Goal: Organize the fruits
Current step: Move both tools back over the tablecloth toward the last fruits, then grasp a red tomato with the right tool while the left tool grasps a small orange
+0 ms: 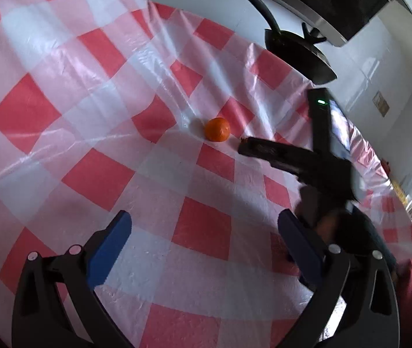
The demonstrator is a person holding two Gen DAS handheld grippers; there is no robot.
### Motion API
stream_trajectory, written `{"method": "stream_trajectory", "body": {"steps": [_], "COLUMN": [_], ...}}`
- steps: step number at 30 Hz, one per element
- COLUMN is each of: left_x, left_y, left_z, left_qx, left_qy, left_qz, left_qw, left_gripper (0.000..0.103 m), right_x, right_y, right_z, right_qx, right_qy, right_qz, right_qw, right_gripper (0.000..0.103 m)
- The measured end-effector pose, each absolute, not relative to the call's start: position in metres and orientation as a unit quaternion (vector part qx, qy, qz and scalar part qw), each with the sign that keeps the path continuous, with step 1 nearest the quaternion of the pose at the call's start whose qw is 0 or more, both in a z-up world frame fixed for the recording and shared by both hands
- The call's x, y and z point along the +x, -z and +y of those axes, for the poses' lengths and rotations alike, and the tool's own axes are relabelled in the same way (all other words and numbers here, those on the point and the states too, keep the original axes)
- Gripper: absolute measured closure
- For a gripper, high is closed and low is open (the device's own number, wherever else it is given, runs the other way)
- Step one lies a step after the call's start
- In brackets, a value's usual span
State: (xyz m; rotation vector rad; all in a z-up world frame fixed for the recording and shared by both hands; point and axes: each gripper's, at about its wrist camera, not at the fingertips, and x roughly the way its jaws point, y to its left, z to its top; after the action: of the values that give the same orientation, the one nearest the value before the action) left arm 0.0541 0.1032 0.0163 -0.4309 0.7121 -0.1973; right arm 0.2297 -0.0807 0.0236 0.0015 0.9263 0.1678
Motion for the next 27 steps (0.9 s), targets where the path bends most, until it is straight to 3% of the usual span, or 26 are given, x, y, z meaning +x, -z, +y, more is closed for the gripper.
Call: {"method": "stream_trajectory", "body": {"steps": [2,4,6,17,21,27], "left_x": [0.055,0.056,0.056,0.069,0.099,0.168], "left_y": [-0.014,-0.012,-0.012,-0.019,-0.025,-0.026], "left_z": [0.107,0.109,0.110,0.081,0.052,0.017], "left_qx": [-0.220,-0.229,-0.232,-0.158,-0.110,-0.066], "left_qy": [0.094,0.094,0.095,0.085,0.070,0.046], "left_qz": [0.348,0.350,0.353,0.384,0.401,0.409], "left_qw": [0.906,0.903,0.902,0.906,0.907,0.909], "left_gripper": [0.002,0.002,0.002,0.002,0.002,0.002], "right_x": [0.244,0.253,0.249,0.114,0.110,0.113], "right_y": [-0.020,-0.015,-0.018,-0.045,-0.035,-0.031], "right_z": [-0.076,-0.074,-0.075,-0.177,-0.213,-0.221], "right_qx": [-0.014,-0.025,-0.036,0.115,0.205,0.236], "right_qy": [-0.077,-0.079,-0.085,-0.066,-0.044,-0.055], "right_qz": [0.451,0.456,0.455,0.380,0.373,0.352], "right_qw": [0.889,0.886,0.886,0.915,0.904,0.904], "right_gripper": [0.035,0.044,0.066,0.066,0.066,0.066]}}
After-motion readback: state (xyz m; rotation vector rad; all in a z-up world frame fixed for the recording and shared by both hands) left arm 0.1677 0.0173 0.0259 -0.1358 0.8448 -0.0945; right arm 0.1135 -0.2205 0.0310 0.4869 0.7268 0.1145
